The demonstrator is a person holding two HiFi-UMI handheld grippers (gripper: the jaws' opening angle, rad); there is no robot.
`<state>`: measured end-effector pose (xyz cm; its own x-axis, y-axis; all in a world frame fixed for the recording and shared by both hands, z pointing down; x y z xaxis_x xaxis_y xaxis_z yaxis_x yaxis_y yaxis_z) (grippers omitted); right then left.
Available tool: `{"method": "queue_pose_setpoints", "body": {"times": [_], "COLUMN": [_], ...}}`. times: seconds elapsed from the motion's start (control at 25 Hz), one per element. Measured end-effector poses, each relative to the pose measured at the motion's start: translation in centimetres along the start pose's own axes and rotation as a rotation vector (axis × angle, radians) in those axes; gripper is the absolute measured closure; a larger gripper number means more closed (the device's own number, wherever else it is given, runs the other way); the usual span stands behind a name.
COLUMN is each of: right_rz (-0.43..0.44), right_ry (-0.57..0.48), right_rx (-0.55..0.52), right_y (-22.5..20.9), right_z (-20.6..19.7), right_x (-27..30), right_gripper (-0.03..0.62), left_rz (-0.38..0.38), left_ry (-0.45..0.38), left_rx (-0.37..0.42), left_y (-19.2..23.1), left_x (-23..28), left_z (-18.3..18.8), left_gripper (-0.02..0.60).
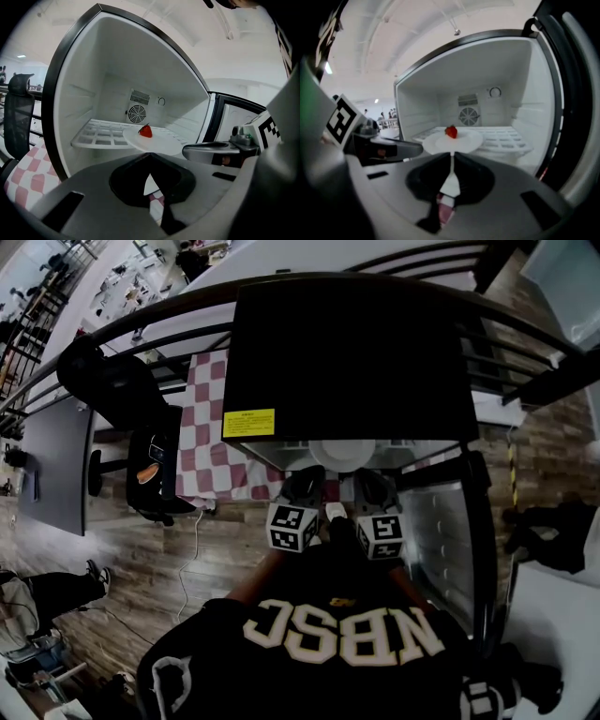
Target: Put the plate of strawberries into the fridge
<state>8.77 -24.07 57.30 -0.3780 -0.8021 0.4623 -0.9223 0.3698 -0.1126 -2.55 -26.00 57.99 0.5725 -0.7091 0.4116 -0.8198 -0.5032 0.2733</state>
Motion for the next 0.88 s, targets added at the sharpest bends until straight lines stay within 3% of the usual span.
{"method": "queue_pose_setpoints", "body": {"times": [0.88], "right_rz": [0.025], "right_ry": [-0.013], "right_rx": [0.019], "right_y": [-2.2], "right_z": [2.9], "right_x": [5.0], "right_gripper": [0.559], "left_rz": [0.023], "left_ry": [0.019], "left_rx": [-0.018], "left_y": [1.2], "left_x": [4.1], "left_z": [2.7], "left_gripper": [0.566]}}
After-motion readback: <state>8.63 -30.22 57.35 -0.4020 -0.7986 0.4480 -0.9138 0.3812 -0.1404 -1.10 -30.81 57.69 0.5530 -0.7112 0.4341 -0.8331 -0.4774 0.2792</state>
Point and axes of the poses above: the fingertips, and each gripper's own axes: x forward along the fingers, y to its left, z out of its top, the point moved 3 cm from there along -x, backward along the fingers, and after that the axes turned 3 degrees about y, right-handed, at the moved point
